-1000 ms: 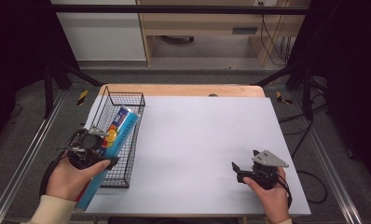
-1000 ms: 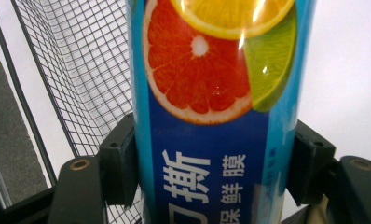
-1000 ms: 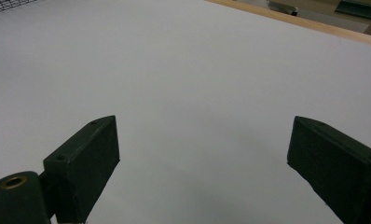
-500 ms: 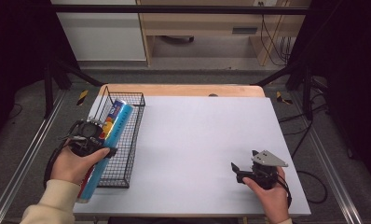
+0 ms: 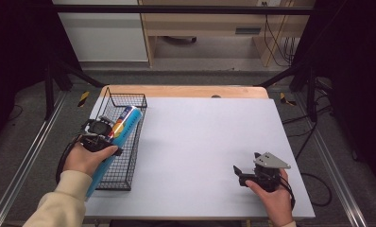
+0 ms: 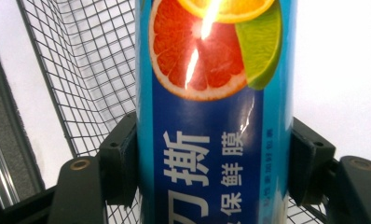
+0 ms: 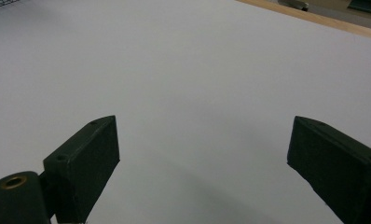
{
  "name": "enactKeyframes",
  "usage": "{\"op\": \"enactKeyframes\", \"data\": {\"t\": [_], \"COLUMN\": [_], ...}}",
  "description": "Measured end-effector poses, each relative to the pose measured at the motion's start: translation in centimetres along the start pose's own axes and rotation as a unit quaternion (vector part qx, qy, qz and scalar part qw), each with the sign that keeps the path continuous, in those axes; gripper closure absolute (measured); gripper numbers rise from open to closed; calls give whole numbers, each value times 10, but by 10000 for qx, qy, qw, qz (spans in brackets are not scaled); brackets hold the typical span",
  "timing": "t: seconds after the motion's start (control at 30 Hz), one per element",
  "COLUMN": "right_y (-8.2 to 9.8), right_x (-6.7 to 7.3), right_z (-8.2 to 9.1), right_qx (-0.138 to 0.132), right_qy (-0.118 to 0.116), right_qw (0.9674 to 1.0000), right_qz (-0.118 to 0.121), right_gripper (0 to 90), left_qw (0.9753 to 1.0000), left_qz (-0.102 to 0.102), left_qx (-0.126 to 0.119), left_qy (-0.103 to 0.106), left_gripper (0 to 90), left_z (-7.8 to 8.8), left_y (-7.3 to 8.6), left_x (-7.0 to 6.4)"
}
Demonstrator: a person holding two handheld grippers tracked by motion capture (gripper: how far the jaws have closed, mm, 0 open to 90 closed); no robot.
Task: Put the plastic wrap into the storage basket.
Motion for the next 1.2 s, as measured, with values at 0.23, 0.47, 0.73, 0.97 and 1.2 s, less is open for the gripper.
{"op": "enactKeyframes", "data": {"t": [0.23,0.47,0.73,0.97,1.2], "right_y": [0,0,0,0,0], "right_x": [0,0,0,1,0], "right_z": [0,0,-1,-1,-1], "right_qx": [11,10,8,24,23], "right_qy": [-6,-14,-27,-53,-55], "right_qw": [10000,10000,10000,10000,10000], "right_qz": [4,-5,18,23,5], "right_gripper": [93,93,93,93,93], "left_qw": [9999,9996,9991,9989,9984], "left_qz": [115,256,397,442,473], "left_qx": [7,60,116,176,319], "left_qy": [30,36,52,45,13], "left_gripper": [321,321,321,321,321], "left_z": [-5,-7,-13,-16,-21], "left_y": [1,3,5,4,4], "left_x": [4,9,18,21,23]}}
Point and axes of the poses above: each handheld gripper's, and its own axes: z roughly backward along the jaws, y roughly out of its underside, x roughly to its left, the point moved 4 cm from there along -z, roughly forward along the jaws, and after that the axes turned 7 degrees about y, right-handed, at the moved point
